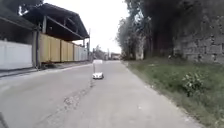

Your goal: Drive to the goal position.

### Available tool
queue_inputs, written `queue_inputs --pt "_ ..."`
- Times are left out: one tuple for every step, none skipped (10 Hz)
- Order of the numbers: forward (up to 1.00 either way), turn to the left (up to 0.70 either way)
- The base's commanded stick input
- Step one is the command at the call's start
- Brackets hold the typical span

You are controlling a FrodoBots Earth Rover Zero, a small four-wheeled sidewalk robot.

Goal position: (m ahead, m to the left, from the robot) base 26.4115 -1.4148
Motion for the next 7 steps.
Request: queue_inputs --pt "1.00 -0.04" --pt "1.00 -0.33" --pt "1.00 -0.27" --pt "1.00 -0.08" --pt "1.00 0.00" --pt "1.00 0.00" --pt "1.00 0.00"
